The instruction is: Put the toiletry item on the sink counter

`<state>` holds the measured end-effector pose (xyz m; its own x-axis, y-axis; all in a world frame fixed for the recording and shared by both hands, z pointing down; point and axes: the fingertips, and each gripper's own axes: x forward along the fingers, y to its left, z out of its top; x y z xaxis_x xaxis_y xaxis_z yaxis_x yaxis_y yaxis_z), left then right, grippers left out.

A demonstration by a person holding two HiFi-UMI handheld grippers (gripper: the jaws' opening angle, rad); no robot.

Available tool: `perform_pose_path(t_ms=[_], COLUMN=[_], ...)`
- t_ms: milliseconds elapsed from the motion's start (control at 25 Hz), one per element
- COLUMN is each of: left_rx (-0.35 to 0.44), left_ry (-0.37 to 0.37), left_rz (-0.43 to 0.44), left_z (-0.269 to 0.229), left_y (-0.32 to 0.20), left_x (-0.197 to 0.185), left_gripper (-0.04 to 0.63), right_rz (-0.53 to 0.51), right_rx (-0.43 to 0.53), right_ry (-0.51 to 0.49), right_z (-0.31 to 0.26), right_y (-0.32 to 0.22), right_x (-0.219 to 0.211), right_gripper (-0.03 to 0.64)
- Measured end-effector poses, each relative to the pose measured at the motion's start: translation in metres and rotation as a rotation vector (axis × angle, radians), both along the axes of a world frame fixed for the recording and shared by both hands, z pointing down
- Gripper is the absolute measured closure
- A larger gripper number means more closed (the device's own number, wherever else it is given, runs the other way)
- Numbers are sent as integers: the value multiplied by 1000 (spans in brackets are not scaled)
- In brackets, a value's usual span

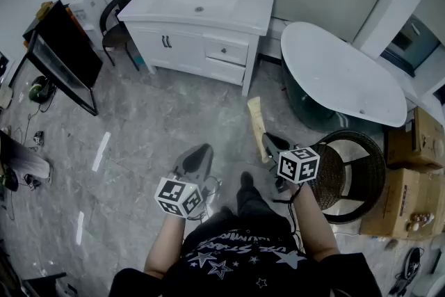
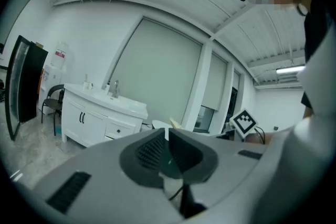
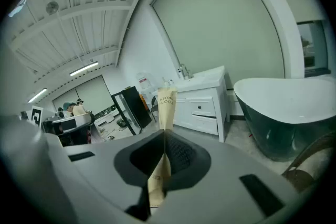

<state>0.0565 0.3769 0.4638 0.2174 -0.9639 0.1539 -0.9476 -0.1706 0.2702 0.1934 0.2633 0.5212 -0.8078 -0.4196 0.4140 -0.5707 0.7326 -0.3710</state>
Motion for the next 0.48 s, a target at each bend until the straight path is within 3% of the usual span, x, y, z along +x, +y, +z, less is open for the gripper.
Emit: perform_pose_path(t_ms=[480], left_rx=[-28], left_ry=[-5], left_rz=[-3], left_z=[13], left_y=[21], left_x=[0], left_gripper=[561], right_rz=[-23], right_rx=[-9], right_ry=[-9], right_z=[8], right_y=[21], right_x=[-2], right_gripper=[598])
